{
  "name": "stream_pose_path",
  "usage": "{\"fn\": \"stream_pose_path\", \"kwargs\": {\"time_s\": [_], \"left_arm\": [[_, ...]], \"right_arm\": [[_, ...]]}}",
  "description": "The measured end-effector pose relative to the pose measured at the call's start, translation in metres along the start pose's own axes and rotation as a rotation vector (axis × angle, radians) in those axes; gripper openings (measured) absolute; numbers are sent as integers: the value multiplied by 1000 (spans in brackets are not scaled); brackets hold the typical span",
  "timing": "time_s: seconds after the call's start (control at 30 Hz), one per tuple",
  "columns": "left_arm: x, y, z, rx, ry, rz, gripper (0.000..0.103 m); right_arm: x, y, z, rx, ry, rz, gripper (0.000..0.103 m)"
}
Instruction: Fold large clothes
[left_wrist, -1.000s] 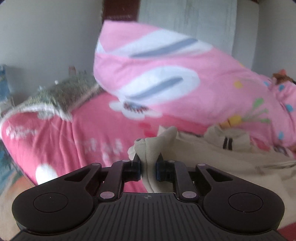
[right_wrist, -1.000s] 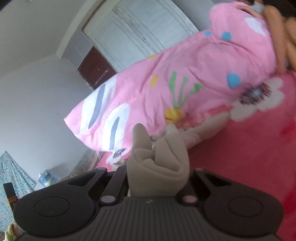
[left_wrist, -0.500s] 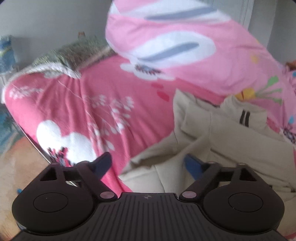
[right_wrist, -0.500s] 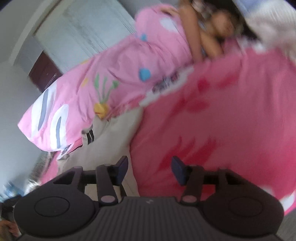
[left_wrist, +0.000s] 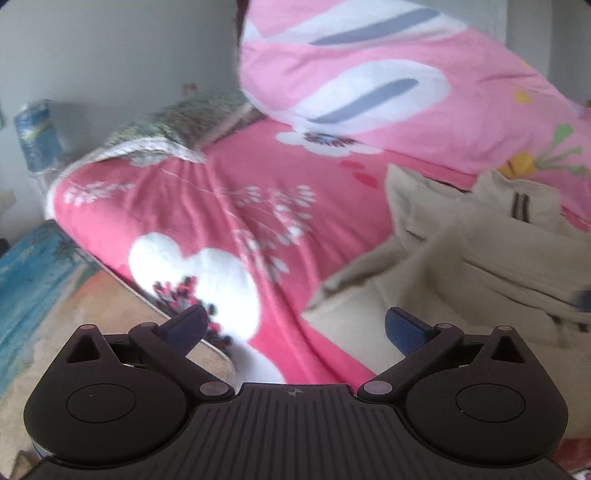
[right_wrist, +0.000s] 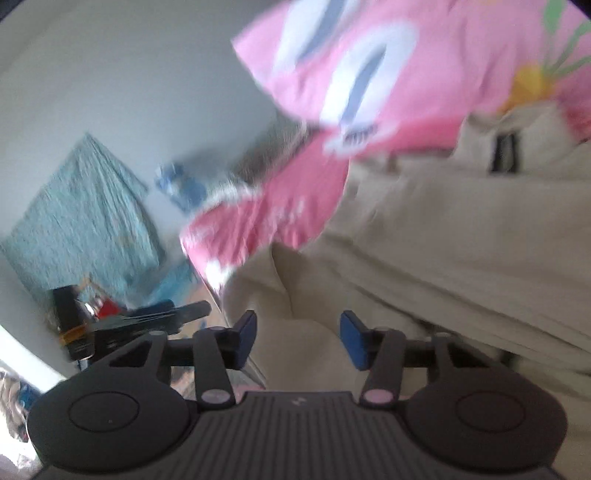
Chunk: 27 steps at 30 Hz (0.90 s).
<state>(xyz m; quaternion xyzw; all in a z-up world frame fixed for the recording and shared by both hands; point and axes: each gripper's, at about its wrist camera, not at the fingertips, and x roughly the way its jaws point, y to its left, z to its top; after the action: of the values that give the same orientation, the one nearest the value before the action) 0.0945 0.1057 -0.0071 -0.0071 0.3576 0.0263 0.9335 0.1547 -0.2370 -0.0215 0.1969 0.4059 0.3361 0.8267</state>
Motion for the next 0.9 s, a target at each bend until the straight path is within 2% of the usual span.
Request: {"fn": "stream_pose_path", "kwargs": {"time_s": [0.17, 0.27, 0.33, 0.43, 0.53, 0.63, 0.73, 0.8, 0.83, 0.9], "left_arm": [[7, -14, 0, 54, -29, -93, 103], [30, -21, -2, 88, -11, -64, 103], [48, -17, -4, 61, 26, -51, 103], [65, -6, -7, -12, 67, -79, 103], [70, 2, -8, -69, 85, -102, 103], [66, 6, -6, -82, 64, -108, 103], [56, 12, -1, -94, 11, -122, 103], [54, 14, 2, -99, -14, -118, 103], [56, 13, 4, -88, -15, -113, 103], [61, 9, 4, -68, -1, -85, 103]], "right_arm": [[62, -5, 20, -16, 155, -24, 103], [76, 6, 3, -43, 244, -48, 103], [81, 7, -4, -48, 271, -38, 103], [86, 4, -6, -10, 281, -14, 103], [94, 7, -7, -28, 281, -48, 103], [80, 30, -5, -126, 200, -108, 103], [51, 50, 3, -200, 42, -109, 103], [32, 62, 3, -262, -64, -150, 103], [29, 65, 1, -293, -88, -183, 103], [40, 57, -2, -287, -49, -241, 103]]}}
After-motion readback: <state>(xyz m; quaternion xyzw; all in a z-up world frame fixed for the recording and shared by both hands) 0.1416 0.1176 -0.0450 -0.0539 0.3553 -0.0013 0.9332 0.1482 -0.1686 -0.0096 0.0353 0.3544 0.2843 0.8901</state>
